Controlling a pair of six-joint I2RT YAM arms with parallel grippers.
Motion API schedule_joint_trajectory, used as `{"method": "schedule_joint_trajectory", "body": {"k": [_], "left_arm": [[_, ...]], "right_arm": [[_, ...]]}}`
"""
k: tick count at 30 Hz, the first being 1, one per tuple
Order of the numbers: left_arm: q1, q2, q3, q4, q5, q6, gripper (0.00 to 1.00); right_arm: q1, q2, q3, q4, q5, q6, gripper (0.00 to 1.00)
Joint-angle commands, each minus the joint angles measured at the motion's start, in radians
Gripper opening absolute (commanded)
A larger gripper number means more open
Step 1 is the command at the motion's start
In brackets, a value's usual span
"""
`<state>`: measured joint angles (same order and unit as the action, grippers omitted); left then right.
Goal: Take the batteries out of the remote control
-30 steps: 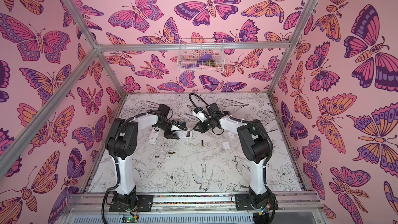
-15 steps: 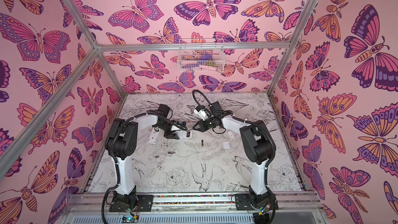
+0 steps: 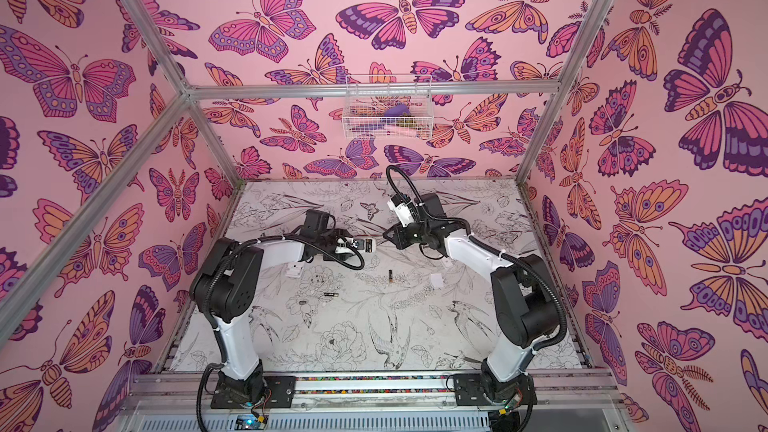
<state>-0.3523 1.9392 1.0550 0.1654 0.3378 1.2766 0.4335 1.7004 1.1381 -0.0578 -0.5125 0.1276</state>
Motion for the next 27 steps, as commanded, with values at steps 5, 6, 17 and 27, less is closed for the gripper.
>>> {"method": "schedule_joint_trajectory", "body": {"k": [5, 6, 17, 27], "left_arm": [[-0.025, -0.028, -0.191, 0.613, -0.151, 0.187, 0.47], [-0.029, -0.028, -0.214, 0.666, -0.16, 0.199, 0.42], [-0.047, 0.11, -0.354, 1.205, -0.171, 0.467, 0.15], [-0.06, 0.112, -0.367, 1.234, -0.148, 0.524, 0.12]], "right_arm": [[0.001, -0.033, -0.031, 0.08, 0.097, 0.078, 0.0], [0.003, -0.034, -0.026, 0.079, 0.109, 0.08, 0.0], [0.017, 0.041, 0.198, -0.135, 0.27, 0.047, 0.0], [0.052, 0.288, 0.608, -0.496, 0.282, -0.078, 0.0]]}}
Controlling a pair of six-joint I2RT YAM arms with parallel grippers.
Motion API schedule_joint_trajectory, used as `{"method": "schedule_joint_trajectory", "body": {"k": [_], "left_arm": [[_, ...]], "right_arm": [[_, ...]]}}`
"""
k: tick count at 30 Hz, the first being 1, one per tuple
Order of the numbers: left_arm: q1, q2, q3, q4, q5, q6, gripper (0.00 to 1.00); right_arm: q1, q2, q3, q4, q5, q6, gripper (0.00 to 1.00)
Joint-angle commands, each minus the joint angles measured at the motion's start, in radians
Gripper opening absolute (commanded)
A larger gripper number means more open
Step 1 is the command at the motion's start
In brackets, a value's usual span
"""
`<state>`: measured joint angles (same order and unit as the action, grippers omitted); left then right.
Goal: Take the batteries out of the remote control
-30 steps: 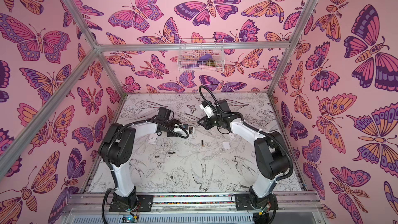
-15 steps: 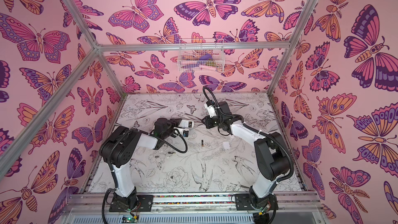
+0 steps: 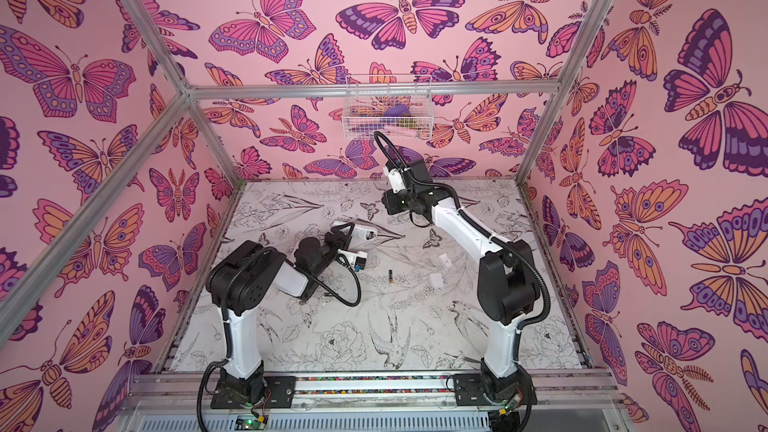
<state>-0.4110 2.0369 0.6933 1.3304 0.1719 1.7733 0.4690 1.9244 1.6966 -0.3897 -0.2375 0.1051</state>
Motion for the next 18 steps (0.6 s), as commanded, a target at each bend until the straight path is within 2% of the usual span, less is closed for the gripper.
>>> {"method": "schedule_joint_trajectory", "body": {"k": [1, 5, 7, 11, 14, 18], "left_arm": [[-0.002, 0.022, -0.004, 0.069, 0.018, 0.032, 0.12], [-0.002, 0.045, 0.014, 0.068, 0.003, 0.022, 0.11], [-0.002, 0.055, 0.019, 0.069, -0.002, 0.013, 0.11], [-0.001, 0.047, 0.03, 0.061, -0.046, -0.053, 0.1], [0.007, -0.008, 0.046, -0.034, -0.107, -0.131, 0.1], [0.027, -0.09, 0.095, -0.253, -0.177, -0.253, 0.1]], "right_arm": [[0.021, 0.094, 0.083, -0.202, -0.007, -0.068, 0.0], [0.04, 0.16, 0.163, -0.326, -0.035, -0.106, 0.0], [0.038, 0.139, 0.118, -0.294, -0.006, -0.089, 0.0], [0.015, 0.004, -0.023, -0.184, 0.036, -0.033, 0.0], [0.004, -0.108, -0.147, -0.142, 0.014, -0.021, 0.0], [0.005, -0.194, -0.266, -0.151, -0.069, -0.03, 0.0]]}}
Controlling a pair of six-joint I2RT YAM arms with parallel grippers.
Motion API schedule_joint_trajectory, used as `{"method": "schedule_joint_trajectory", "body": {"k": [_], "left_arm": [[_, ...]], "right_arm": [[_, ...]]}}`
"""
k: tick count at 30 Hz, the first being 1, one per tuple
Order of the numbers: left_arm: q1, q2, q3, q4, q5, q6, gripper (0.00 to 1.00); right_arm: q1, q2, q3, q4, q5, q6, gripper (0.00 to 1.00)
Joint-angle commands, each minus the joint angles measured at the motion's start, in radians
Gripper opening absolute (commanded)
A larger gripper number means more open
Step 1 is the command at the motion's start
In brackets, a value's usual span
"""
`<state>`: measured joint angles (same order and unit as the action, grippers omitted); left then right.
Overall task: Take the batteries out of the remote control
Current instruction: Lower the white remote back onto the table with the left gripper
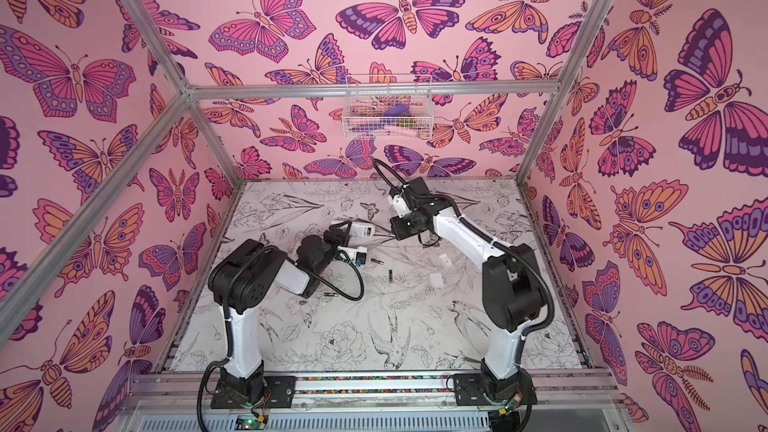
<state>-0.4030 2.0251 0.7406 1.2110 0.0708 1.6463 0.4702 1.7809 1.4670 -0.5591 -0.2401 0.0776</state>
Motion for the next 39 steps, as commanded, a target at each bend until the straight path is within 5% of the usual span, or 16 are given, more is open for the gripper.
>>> {"method": "schedule_joint_trajectory", "body": {"k": [1, 5, 13, 23, 33, 39], "left_arm": [[0.023, -0.092, 0.063, -0.189, -0.09, -0.155, 0.1], [0.033, -0.148, 0.123, -0.4, -0.145, -0.277, 0.11], [0.041, -0.267, 0.298, -0.967, -0.186, -0.635, 0.11], [0.05, -0.354, 0.523, -1.687, -0.045, -0.982, 0.12], [0.046, -0.389, 0.501, -1.83, 0.172, -1.343, 0.13], [0.04, -0.344, 0.461, -1.75, 0.145, -1.537, 0.13]], "right_arm": [[0.004, -0.065, -0.057, 0.012, -0.1, -0.002, 0.0], [0.034, -0.134, -0.182, 0.06, -0.263, 0.025, 0.0], [0.138, -0.188, -0.332, 0.142, -0.38, 0.039, 0.0], [0.15, -0.202, -0.43, 0.265, -0.326, 0.099, 0.0], [0.127, -0.288, -0.527, 0.374, -0.251, 0.188, 0.0], [0.125, -0.311, -0.581, 0.414, -0.213, 0.235, 0.0]]}}
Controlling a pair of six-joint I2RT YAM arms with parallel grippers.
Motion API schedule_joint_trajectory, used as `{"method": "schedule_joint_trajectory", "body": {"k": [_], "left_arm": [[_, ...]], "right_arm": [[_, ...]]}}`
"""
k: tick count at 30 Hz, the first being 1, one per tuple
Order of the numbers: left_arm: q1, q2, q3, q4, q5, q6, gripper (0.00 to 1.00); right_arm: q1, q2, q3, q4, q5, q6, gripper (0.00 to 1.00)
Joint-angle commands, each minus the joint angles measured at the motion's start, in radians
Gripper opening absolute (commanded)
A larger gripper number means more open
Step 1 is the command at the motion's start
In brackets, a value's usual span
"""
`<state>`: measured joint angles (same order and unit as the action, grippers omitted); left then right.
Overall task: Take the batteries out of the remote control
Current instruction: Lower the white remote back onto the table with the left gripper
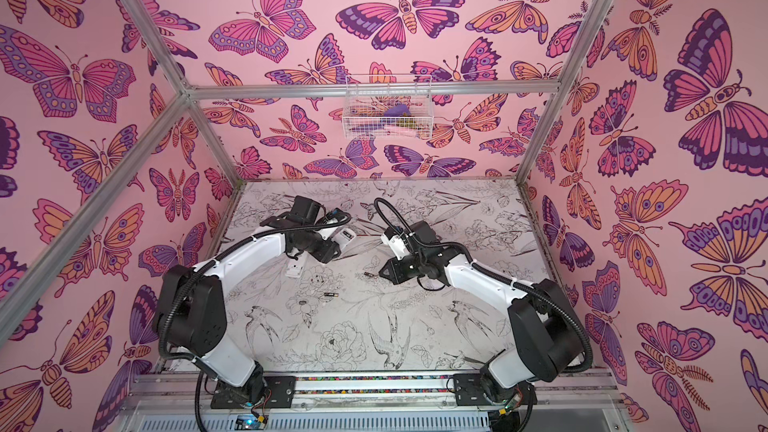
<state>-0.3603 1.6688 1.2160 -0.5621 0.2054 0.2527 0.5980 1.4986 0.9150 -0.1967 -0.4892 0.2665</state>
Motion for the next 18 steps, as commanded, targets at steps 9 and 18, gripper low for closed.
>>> {"method": "schedule_joint_trajectory", "body": {"k": [9, 18], "left_arm": [[-0.034, 0.117, -0.023, 0.094, -0.092, -0.243, 0.16], [-0.057, 0.221, 0.025, 0.087, -0.1, -0.277, 0.24]], "right_arm": [[-0.004, -0.015, -0.055, 0.133, 0.129, 0.144, 0.0], [-0.004, 0.063, 0.004, 0.157, 0.194, 0.187, 0.0]]}}
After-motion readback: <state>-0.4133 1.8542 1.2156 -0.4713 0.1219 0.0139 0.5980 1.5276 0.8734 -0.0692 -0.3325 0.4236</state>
